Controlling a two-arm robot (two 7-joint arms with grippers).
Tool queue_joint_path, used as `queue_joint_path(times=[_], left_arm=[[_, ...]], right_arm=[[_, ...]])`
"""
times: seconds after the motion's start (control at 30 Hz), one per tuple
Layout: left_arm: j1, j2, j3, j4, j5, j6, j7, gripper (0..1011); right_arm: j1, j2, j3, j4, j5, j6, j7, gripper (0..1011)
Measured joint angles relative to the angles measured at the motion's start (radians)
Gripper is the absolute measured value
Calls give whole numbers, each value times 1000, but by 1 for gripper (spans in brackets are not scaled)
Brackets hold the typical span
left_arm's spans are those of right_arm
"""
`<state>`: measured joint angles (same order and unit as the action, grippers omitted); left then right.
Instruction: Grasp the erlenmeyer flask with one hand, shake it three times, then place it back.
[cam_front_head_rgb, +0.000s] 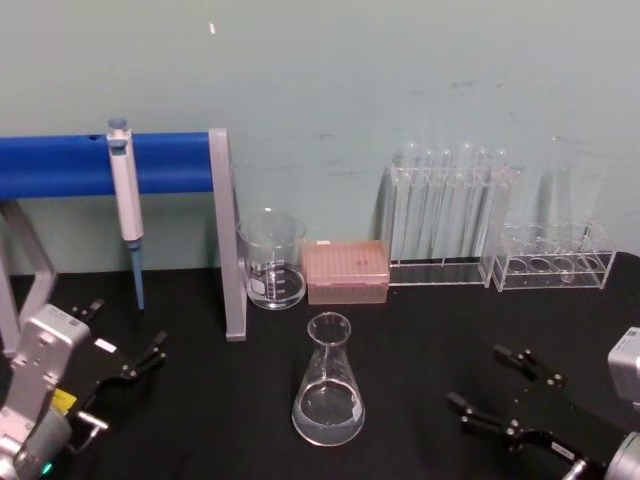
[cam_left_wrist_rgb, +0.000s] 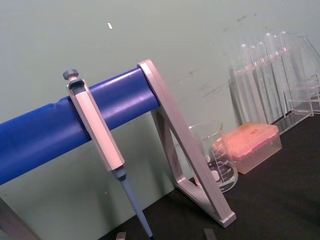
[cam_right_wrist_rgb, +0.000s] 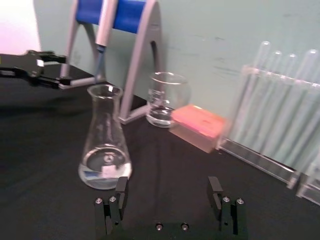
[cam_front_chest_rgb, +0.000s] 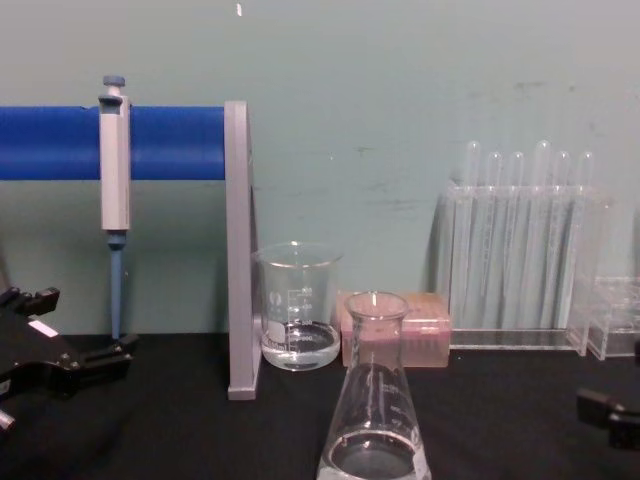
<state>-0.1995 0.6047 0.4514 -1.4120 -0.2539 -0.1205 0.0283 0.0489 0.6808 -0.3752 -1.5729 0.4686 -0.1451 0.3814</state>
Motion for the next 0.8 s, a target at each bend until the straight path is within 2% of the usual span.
queue_joint_path(times=[0.37, 0.67, 0.8], left_arm=[[0, 0, 0, 0, 0, 0, 0, 1001], [0, 0, 0, 0, 0, 0, 0, 1001], [0, 0, 0, 0, 0, 0, 0, 1001]], right_arm=[[42, -49, -21, 31, 3, -5, 88, 1002], [100, -102, -39, 92, 3, -1, 159, 1003], [137, -130, -48, 131, -10, 3, 187, 1003]])
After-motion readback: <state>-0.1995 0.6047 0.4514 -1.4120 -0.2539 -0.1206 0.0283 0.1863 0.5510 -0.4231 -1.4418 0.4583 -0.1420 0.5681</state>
